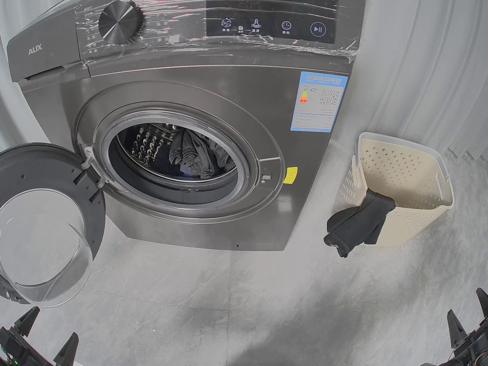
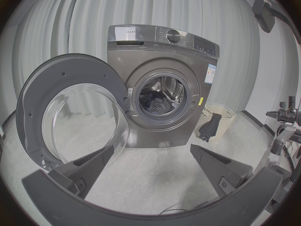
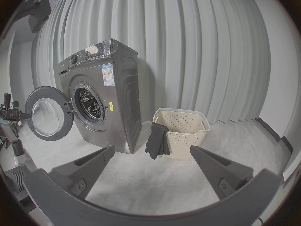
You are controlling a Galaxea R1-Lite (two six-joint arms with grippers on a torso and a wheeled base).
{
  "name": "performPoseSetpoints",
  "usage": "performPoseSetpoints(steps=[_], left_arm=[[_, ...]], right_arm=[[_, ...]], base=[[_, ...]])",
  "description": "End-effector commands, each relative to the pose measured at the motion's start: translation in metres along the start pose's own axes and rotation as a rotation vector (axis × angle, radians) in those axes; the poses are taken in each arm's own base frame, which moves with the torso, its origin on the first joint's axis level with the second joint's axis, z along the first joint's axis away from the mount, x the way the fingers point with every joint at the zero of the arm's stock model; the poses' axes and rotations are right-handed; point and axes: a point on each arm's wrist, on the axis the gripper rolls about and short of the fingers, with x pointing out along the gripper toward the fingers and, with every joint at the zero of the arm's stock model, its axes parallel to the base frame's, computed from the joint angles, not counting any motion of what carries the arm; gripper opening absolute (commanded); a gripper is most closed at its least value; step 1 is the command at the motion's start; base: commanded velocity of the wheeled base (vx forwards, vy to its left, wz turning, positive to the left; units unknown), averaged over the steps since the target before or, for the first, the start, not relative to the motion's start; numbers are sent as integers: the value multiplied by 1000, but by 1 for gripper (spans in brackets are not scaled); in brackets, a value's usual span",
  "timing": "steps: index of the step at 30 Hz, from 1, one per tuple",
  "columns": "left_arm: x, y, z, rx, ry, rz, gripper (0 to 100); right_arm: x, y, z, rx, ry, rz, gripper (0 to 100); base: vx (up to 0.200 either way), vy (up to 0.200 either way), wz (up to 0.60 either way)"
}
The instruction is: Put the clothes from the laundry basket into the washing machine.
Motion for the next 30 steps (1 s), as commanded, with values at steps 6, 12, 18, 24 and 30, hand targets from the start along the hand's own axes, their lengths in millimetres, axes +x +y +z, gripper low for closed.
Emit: performPoseSetpoints(steps=[6, 12, 18, 24, 30], left_arm=[[0, 0, -5, -6, -1, 11, 100], [0, 0, -5, -6, -1, 13, 100], [0, 0, -5, -11, -1, 14, 100], [0, 0, -5, -11, -1, 11, 100], [0, 0, -5, -11, -1, 11, 100]], right_arm=[[1, 0, -5, 3, 11, -1, 100], [1, 0, -5, 3, 12, -4, 100], [1, 0, -5, 0, 12, -2, 100], [1, 0, -5, 1, 12, 1, 100], [1, 0, -5, 1, 11, 1, 100]], base=[[0, 0, 0], [0, -167, 0], [0, -200, 0], [0, -133, -200], [0, 0, -400]])
